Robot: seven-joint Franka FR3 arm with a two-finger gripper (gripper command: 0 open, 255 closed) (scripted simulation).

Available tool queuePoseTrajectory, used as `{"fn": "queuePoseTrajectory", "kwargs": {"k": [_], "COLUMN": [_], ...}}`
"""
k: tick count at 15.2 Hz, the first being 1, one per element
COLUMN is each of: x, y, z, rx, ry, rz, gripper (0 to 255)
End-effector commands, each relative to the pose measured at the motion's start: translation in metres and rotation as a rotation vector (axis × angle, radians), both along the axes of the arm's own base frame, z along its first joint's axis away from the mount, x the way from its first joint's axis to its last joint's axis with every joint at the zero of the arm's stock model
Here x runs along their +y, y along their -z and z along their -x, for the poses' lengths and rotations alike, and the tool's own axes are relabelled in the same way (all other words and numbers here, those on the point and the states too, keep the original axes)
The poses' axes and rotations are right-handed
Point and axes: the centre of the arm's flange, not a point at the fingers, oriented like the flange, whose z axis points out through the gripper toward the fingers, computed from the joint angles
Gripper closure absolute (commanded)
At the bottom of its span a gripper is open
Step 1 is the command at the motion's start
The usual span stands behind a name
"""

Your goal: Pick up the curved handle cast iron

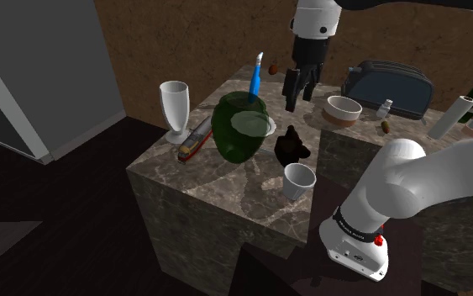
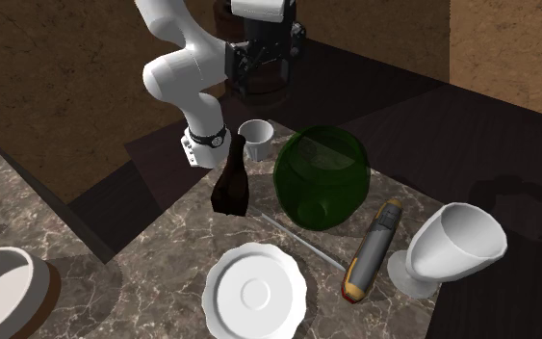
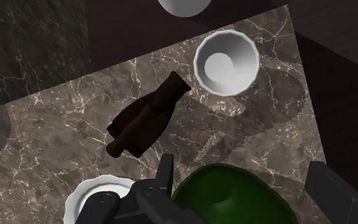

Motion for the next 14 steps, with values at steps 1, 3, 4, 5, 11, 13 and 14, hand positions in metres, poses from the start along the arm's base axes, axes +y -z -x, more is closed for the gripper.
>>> {"fn": "queuePoseTrajectory", "kwargs": {"k": [1, 3, 4, 5, 11, 13, 14], "x": [0.000, -0.016, -0.024, -0.032, -0.076, -0.090, -0.096], "y": [0.000, 0.022, 0.034, 0.045, 0.114, 0.138, 0.148], "z": [0.000, 0.003, 0.005, 0.007, 0.023, 0.030, 0.033], "rx": [0.000, -0.010, -0.015, -0.020, -0.049, -0.059, -0.063], "ry": [0.000, 0.060, 0.090, 0.119, 0.299, 0.358, 0.384], "rz": [0.000, -0.010, -0.015, -0.020, -0.049, -0.059, -0.064], "gripper": [0, 0, 0, 0, 0, 0, 0]}}
